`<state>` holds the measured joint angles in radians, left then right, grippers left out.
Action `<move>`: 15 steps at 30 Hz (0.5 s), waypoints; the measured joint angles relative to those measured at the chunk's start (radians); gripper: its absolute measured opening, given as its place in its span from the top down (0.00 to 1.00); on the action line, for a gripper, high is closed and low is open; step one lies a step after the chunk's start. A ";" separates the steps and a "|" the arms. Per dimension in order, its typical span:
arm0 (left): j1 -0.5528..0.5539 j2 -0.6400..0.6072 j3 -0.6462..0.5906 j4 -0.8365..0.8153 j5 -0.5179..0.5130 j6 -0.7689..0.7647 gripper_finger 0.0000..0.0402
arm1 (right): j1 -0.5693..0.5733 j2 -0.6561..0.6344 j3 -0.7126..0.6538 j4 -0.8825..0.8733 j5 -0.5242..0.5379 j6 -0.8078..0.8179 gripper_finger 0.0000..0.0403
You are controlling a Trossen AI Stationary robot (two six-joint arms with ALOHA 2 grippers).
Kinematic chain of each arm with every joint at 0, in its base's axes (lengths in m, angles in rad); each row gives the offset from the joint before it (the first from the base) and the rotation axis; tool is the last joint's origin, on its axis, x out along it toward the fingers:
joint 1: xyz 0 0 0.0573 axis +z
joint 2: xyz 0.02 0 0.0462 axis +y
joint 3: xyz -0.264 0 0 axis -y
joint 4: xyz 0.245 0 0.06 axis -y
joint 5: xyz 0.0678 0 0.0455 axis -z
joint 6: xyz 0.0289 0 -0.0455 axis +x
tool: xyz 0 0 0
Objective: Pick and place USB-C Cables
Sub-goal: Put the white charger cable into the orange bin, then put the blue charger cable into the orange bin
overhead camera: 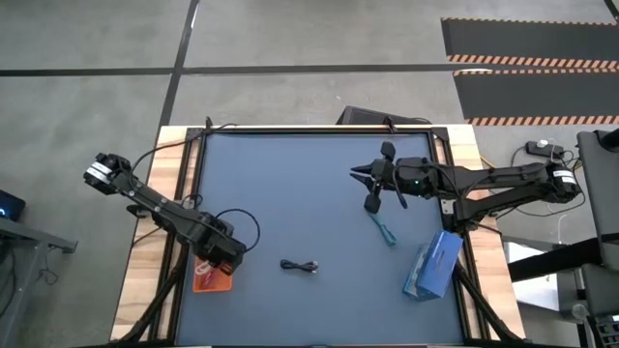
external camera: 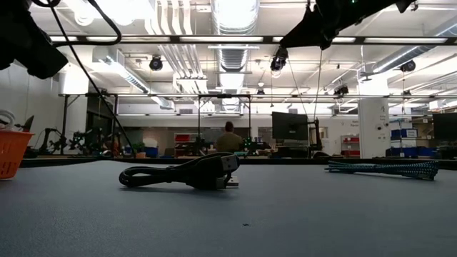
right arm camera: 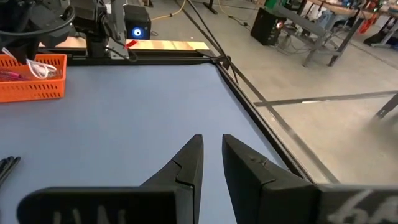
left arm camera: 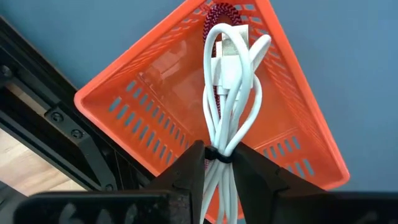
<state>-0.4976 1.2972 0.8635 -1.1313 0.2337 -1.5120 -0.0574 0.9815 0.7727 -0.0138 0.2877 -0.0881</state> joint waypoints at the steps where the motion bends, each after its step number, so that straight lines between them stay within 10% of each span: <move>1: 0.000 0.000 0.000 0.000 0.000 0.000 0.83 | 0.000 -0.004 0.000 -0.002 0.000 -0.001 0.87; 15: -0.001 0.008 -0.008 -0.003 -0.062 0.004 0.73 | 0.001 -0.032 0.007 -0.007 -0.003 0.006 0.87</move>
<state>-0.4984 1.3048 0.8558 -1.1343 0.1719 -1.5083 -0.0566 0.9496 0.7796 -0.0209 0.2843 -0.0824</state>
